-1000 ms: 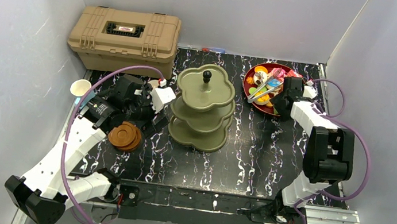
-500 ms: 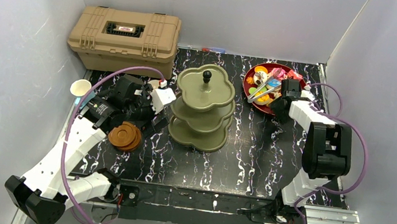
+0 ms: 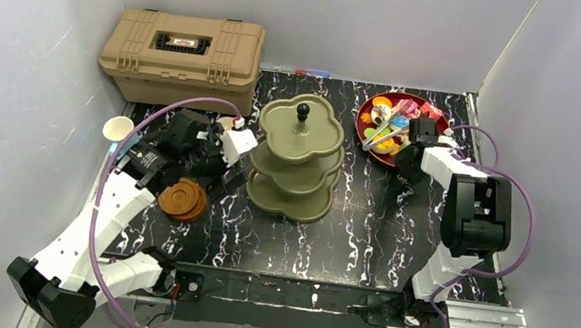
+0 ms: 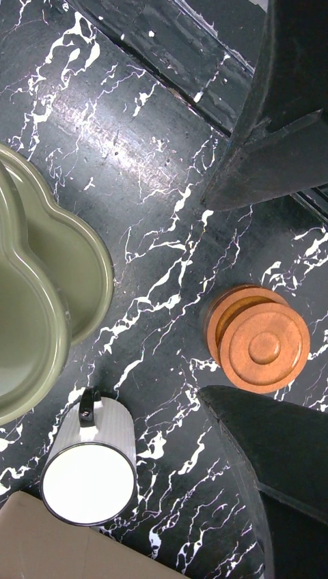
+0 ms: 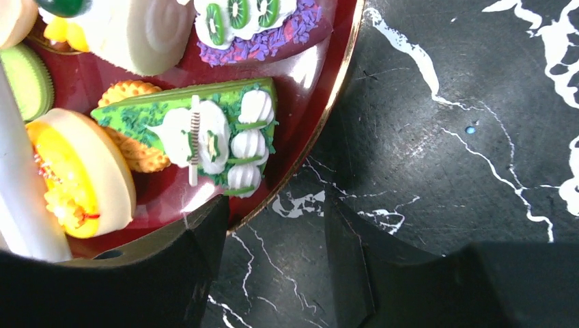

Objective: Serve the afternoon tea
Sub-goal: Move the tray at the center of the board.

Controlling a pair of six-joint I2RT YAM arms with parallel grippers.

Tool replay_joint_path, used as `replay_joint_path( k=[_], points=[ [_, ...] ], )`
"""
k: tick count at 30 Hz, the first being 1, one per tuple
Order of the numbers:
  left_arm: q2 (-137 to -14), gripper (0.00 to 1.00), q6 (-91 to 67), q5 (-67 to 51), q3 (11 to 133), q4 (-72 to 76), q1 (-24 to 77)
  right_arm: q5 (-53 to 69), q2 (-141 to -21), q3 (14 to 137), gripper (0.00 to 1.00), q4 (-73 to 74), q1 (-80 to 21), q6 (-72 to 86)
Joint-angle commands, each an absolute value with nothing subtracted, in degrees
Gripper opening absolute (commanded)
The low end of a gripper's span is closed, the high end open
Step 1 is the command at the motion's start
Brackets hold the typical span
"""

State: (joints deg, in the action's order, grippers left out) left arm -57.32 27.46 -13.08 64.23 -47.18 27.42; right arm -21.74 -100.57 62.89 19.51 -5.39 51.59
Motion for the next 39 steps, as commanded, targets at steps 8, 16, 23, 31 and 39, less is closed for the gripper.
replay_joint_path(
  k=[8, 16, 23, 31, 39],
  points=[
    [-56.8, 0.98, 27.9, -13.4, 63.9, -48.2, 26.6, -24.5, -99.2, 60.2, 0.37, 18.9, -6.5, 50.8],
    [-56.9, 0.98, 28.5, -13.5, 64.6, -48.6, 26.7, -26.2, -88.7, 52.4, 0.02, 20.7, -6.2, 44.6],
    [-57.1, 0.98, 28.7, -14.3, 65.1, -49.2, 26.6, -26.6, -79.3, 47.5, 0.01, 28.6, -6.2, 41.7],
    [-58.2, 0.98, 28.3, -15.4, 65.5, -49.2, 26.6, -31.4, -71.4, 44.8, 0.22, 33.9, -4.9, 40.9],
    [-58.4, 0.98, 28.0, -15.3, 66.5, -49.8, 26.6, -26.3, -70.9, 45.1, 0.71, 34.4, -4.7, 37.3]
  ],
)
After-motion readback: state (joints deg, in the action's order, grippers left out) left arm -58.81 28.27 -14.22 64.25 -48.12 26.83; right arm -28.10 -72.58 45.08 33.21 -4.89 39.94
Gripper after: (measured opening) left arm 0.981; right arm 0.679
